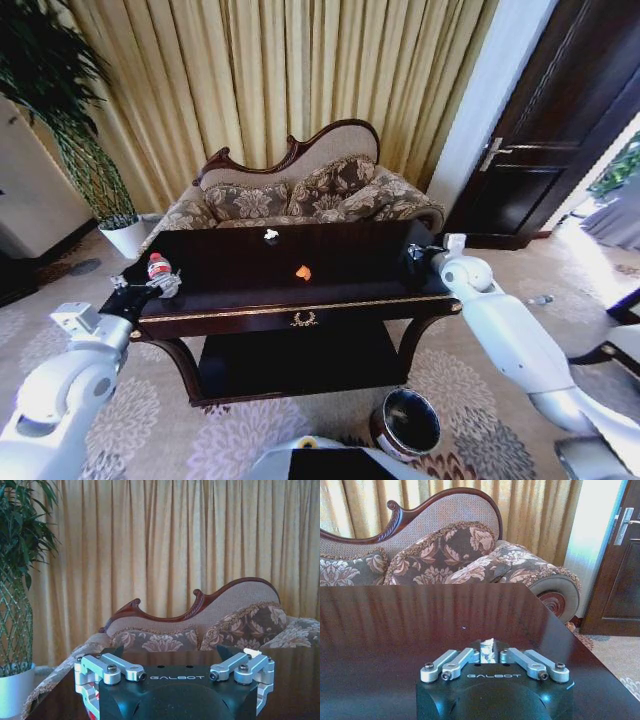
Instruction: Move to the front of the table and place the trash on the table into the trash bin.
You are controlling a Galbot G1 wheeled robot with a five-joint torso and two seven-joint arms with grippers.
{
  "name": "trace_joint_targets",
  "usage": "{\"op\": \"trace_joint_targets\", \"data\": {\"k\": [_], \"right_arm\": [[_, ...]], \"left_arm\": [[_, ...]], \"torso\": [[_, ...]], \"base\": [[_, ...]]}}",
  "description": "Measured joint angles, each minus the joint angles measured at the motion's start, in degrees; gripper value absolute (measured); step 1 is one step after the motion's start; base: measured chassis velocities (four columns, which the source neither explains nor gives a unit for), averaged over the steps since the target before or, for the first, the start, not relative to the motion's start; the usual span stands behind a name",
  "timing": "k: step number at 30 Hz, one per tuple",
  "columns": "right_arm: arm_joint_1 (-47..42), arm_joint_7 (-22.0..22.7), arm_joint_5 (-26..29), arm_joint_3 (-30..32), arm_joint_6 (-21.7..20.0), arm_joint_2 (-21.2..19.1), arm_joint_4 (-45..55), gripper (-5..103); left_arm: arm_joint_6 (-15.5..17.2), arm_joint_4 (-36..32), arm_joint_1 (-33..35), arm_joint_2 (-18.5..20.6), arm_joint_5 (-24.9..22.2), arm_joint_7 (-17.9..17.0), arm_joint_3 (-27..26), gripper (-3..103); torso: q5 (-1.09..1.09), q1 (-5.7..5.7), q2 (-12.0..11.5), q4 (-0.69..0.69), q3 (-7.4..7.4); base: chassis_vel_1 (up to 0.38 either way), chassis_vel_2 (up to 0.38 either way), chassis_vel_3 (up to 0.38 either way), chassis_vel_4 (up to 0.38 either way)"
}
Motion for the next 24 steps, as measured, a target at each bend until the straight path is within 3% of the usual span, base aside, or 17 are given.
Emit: {"op": "trace_joint_targets", "data": {"k": [1,3,6,18,24], "right_arm": [[0.0,0.0,0.0,0.0,0.0,0.0,0.0,14],[-0.43,-0.82,-0.05,0.33,0.06,-0.31,0.35,3],[-0.48,-1.24,-0.05,0.35,0.07,-0.4,0.5,1],[-1.78,-1.52,-0.14,0.85,1.22,-1.25,3.67,0],[-8.2,-1.04,-0.96,5.6,5.5,-3.25,12.93,0]], "left_arm": [[0.0,0.0,0.0,0.0,0.0,0.0,0.0,100],[0.04,-0.09,-0.11,0.13,-0.08,0.02,0.0,100],[0.06,-0.12,-0.14,0.24,-0.24,0.03,-0.19,100],[0.1,-0.24,-0.09,0.52,-0.85,0.13,-0.97,100],[0.19,-0.08,-0.49,0.27,-1.05,0.14,-0.92,100]], "torso": [[0.0,0.0,0.0,0.0,0.0],[0.0,0.0,0.0,0.01,0.0],[-0.01,0.0,0.0,0.01,0.0],[0.0,0.0,0.0,0.02,0.0],[-0.01,0.0,0.0,0.01,0.0]], "base": [[0.0,0.0,0.0,0.0],[0.0,0.0,0.0,0.0],[0.0,0.0,0.0,0.0],[0.0,0.0,0.0,0.0],[0.0,0.0,0.0,0.0]]}}
